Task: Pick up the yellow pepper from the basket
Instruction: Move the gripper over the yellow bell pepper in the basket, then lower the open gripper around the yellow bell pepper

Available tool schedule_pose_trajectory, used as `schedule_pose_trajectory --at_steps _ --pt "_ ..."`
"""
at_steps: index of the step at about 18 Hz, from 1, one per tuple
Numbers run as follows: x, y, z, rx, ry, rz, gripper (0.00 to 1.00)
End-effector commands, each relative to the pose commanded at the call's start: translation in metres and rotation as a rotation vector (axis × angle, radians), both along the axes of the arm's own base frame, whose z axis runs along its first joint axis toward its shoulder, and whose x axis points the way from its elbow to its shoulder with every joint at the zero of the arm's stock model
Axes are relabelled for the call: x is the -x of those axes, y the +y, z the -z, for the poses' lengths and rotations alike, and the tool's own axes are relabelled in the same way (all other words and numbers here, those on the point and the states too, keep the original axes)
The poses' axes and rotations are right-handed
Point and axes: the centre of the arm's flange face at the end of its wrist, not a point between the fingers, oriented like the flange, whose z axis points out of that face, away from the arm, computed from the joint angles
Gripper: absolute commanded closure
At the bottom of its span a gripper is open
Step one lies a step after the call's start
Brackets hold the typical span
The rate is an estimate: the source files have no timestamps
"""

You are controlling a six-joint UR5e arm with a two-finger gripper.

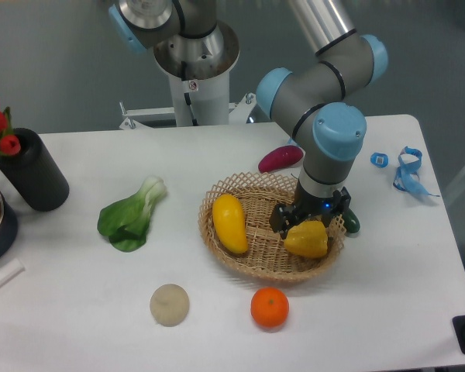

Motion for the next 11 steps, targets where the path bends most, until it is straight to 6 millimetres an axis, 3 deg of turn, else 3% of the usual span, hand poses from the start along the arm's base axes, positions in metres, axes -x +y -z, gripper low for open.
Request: schedule_pose_trajectory --at_steps 8,11 --pt "-0.002 -0.005 0.007 0.014 -0.018 -0.063 0.0" --pt "-0.009 -0.012 0.018 0.029 -0.047 -0.113 0.0"
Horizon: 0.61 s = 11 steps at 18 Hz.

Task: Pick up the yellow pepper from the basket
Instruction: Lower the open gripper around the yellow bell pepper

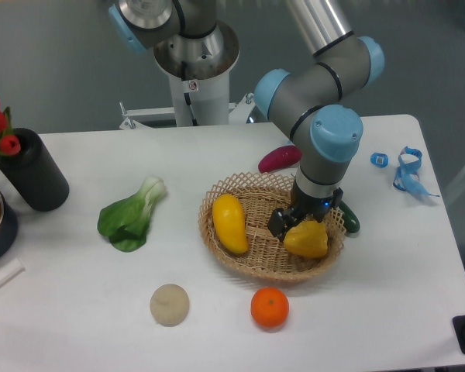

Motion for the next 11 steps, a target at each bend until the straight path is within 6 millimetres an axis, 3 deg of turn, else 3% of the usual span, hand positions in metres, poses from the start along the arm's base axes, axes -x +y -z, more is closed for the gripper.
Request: schedule_pose_trajectory --at_steps 11 --pt "0.0089 -0.0012 -0.0004 -0.008 0.03 -0.23 0.0"
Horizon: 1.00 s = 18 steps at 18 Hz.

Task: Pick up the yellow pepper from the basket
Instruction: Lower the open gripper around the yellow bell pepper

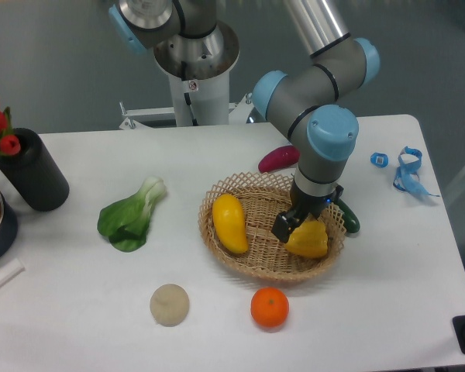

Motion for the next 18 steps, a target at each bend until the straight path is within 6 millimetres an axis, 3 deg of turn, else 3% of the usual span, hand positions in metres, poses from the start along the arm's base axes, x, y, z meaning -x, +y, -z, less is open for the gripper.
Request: schedule_pose_trajectory --at_steps 8,18 --pt "0.003 0.003 0.025 0.02 -0.031 -0.034 0.0" --pt "0.011 0.008 0.039 0.039 -0.02 -0.041 0.0"
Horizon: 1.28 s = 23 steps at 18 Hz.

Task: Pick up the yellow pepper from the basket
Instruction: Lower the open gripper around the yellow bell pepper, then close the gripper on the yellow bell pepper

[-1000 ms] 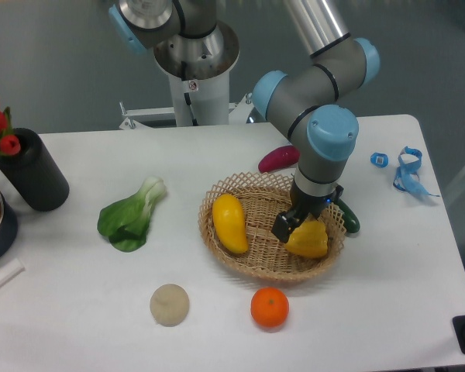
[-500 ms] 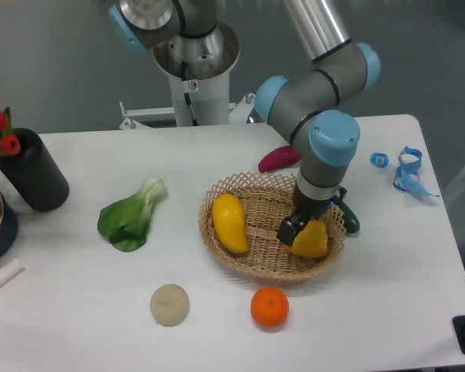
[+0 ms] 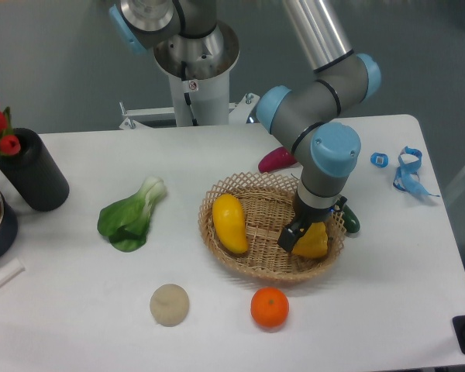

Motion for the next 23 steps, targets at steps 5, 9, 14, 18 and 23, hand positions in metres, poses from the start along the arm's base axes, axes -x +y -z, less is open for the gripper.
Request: schedule_pose_trajectory --at_steps 5,9,14,18,23 --pt "-0.003 0.007 0.0 0.008 0.024 0.021 0.0" --pt "-0.007 0.011 -0.003 0.007 0.029 0.03 0.0" --pt "-0.021 0.023 -0.01 0.033 0.059 0.06 0.0" --pt "-0.021 0.021 -0.004 0.074 0.076 0.059 0.03" --pt "-0.021 0.02 -0.002 0.077 0.075 0.059 0.24"
